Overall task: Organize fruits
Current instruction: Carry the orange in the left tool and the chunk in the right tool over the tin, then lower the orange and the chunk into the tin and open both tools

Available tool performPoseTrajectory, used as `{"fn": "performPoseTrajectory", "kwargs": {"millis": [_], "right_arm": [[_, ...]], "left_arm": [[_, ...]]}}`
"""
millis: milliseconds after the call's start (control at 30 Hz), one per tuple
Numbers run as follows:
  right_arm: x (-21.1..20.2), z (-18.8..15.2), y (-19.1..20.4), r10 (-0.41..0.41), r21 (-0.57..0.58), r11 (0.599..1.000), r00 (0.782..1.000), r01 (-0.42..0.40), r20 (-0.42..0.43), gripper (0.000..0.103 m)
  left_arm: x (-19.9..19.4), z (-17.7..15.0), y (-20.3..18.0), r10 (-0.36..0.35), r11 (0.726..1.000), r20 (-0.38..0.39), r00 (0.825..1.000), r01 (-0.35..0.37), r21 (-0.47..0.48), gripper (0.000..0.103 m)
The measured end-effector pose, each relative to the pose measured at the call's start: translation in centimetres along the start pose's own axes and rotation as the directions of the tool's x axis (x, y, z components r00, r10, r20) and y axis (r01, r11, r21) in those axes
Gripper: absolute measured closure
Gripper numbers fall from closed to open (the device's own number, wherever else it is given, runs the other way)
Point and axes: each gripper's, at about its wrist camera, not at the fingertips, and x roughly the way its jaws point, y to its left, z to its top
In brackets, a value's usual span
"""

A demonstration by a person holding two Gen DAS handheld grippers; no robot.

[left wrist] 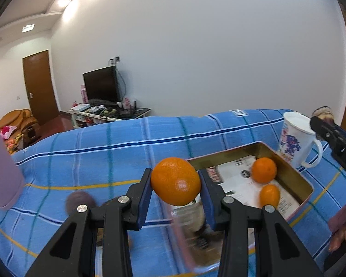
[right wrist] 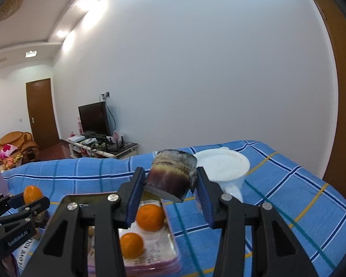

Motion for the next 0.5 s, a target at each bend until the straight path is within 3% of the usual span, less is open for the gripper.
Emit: {"fn": "performPoseTrajectory", "kwargs": {"millis": [233, 500], "right_arm": [[2.8, -0.3, 0.2, 0.053, 0.015, 0.999, 0.995, -0.052, -0.081, 0.055], [4.4, -1.4, 3.1, 0.132, -0.039, 0.989, 0.980, -0.140, -0.149, 0.055]], "left_arm": [[2.7, 0.5, -3.3, -0.027, 1.000, -0.029, 0.999, 0.027, 0.012, 0.062], [4.3, 0.2, -3.2, -0.016, 1.000, -0.072, 0.997, 0.016, 0.005, 0.062]]}}
